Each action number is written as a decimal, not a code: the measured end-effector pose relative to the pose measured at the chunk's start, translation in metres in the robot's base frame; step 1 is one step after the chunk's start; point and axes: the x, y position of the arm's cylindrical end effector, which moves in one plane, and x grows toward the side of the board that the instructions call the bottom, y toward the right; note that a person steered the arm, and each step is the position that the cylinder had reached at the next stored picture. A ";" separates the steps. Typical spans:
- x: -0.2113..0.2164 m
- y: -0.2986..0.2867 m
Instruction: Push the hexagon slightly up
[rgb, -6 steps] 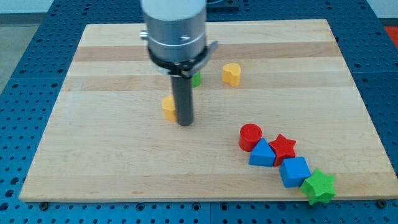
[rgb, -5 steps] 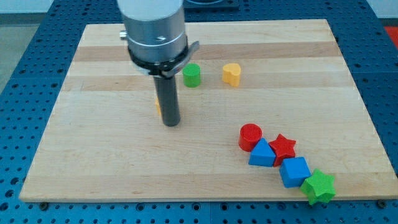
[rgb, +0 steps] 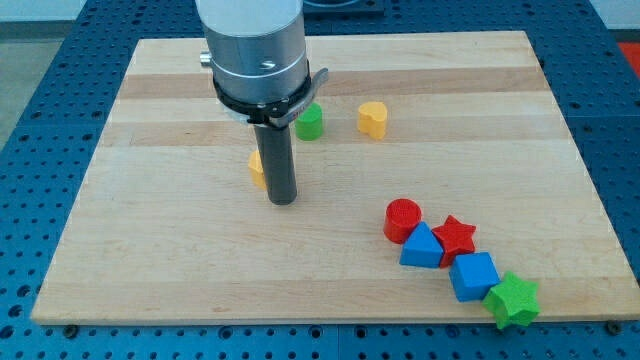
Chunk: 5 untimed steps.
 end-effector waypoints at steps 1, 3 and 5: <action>-0.001 -0.008; -0.017 -0.010; -0.074 -0.009</action>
